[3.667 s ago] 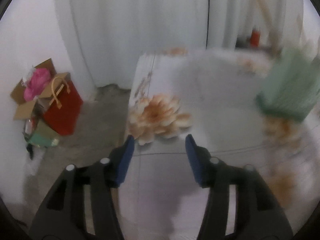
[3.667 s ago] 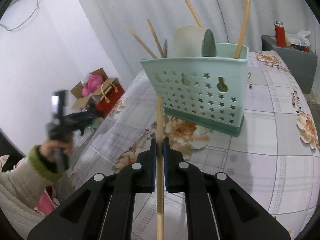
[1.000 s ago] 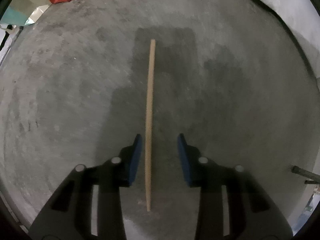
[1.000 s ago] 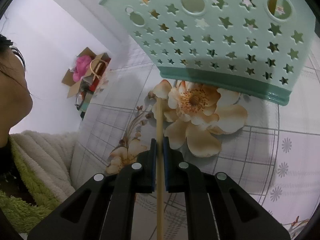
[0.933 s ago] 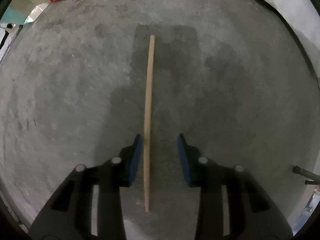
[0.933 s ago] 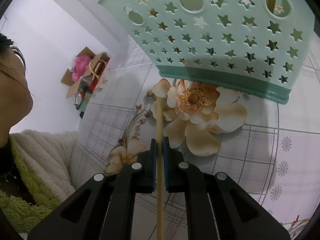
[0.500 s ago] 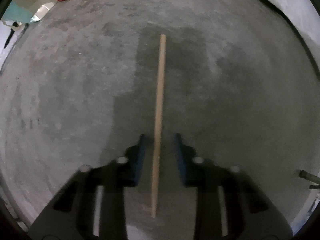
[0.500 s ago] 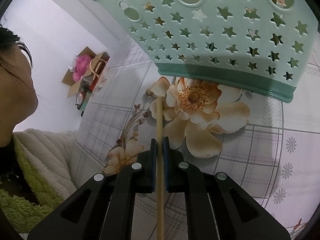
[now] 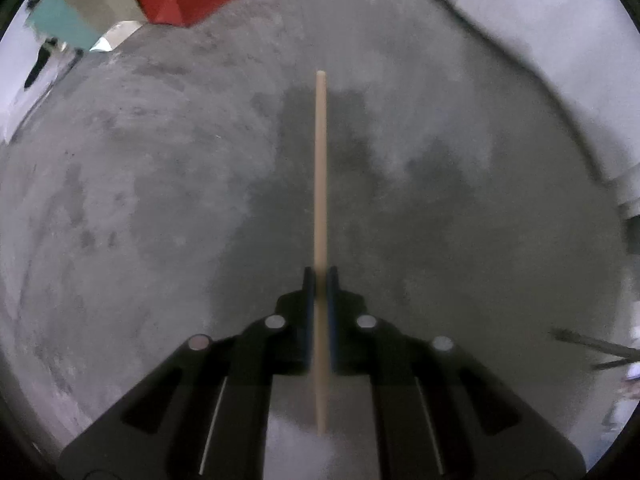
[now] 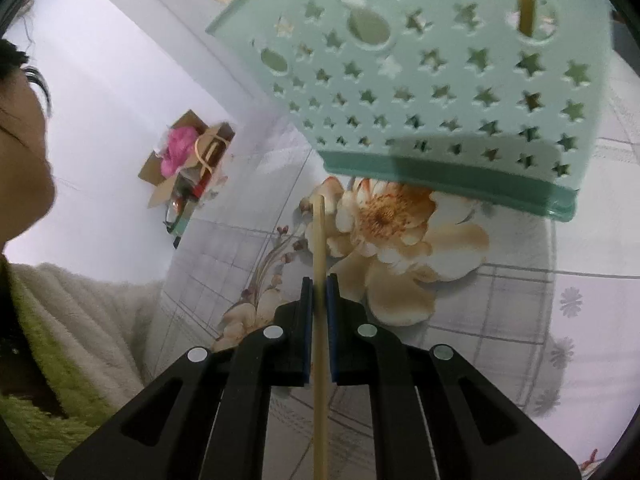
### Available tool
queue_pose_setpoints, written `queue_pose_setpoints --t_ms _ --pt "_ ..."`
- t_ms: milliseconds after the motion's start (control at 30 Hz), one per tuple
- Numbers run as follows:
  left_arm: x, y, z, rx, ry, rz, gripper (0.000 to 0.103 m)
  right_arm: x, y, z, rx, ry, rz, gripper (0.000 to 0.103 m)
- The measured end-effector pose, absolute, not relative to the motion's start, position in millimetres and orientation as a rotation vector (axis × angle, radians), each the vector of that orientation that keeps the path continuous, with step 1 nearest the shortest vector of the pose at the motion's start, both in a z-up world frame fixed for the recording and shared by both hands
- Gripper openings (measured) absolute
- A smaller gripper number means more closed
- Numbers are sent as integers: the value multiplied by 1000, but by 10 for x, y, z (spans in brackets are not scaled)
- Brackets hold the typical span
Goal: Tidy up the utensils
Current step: 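Lift the chopstick into the caddy with the left tool and open it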
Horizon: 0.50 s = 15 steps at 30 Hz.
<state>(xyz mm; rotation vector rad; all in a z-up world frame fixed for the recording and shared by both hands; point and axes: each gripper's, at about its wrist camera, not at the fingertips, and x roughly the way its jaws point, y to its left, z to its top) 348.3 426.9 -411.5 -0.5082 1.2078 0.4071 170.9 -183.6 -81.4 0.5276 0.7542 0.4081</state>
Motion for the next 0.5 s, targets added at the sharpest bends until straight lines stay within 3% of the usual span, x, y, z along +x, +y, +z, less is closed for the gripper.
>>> queue_pose_setpoints --t_ms 200,400,500 --pt "2873 4263 -2697 -582 1005 356 4 1586 -2029 -779 532 714 377 7" --pt "2097 3730 -808 -570 719 195 4 1468 -2165 -745 533 732 343 7" --pt "1822 3389 -167 -561 596 98 4 1419 -2243 -751 531 759 324 8"
